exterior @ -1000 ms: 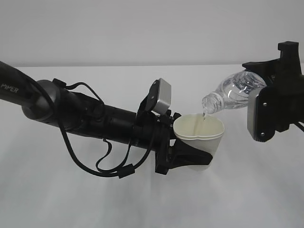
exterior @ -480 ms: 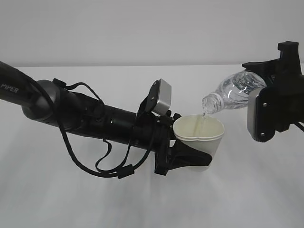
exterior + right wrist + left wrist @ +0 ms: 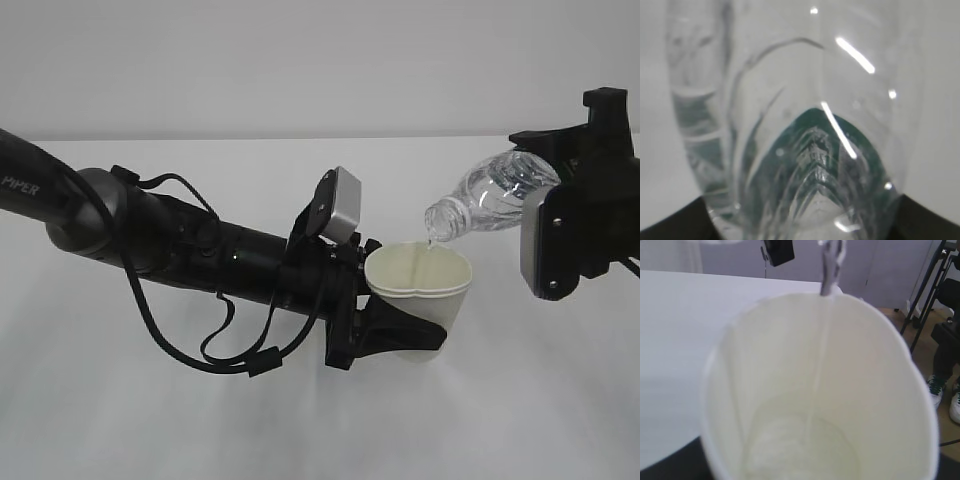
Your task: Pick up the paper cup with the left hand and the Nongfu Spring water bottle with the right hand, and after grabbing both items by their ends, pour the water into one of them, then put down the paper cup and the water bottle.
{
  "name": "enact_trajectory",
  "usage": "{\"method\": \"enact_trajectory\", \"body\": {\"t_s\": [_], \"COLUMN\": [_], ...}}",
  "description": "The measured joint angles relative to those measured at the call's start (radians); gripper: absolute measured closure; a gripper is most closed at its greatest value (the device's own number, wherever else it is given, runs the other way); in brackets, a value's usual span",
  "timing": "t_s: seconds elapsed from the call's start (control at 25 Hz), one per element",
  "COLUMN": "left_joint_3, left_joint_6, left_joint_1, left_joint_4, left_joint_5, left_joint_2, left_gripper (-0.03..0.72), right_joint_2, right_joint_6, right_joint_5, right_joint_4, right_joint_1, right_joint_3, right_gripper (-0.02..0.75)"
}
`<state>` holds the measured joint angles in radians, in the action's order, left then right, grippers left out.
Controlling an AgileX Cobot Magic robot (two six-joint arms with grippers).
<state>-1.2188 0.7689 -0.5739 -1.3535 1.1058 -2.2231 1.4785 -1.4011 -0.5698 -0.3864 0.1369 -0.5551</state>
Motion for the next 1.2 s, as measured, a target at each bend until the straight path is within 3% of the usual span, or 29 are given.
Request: {"method": "enact_trajectory", "body": {"t_s": [1.2], "left_joint_3": [0.000], "left_joint_6": [0.000], "left_joint_1": [0.000], "left_joint_4": [-0.004], "left_joint_5": [0.000], "left_joint_2": [0.000], "left_gripper": [0.249], "right_joint_2": [0.000], "right_joint_6": [0.000], "right_joint_5": [0.005], "right_joint_4": [-0.011], "right_joint_1": [0.000], "right_joint_3": [-0.009], "right_gripper": [0.329]}}
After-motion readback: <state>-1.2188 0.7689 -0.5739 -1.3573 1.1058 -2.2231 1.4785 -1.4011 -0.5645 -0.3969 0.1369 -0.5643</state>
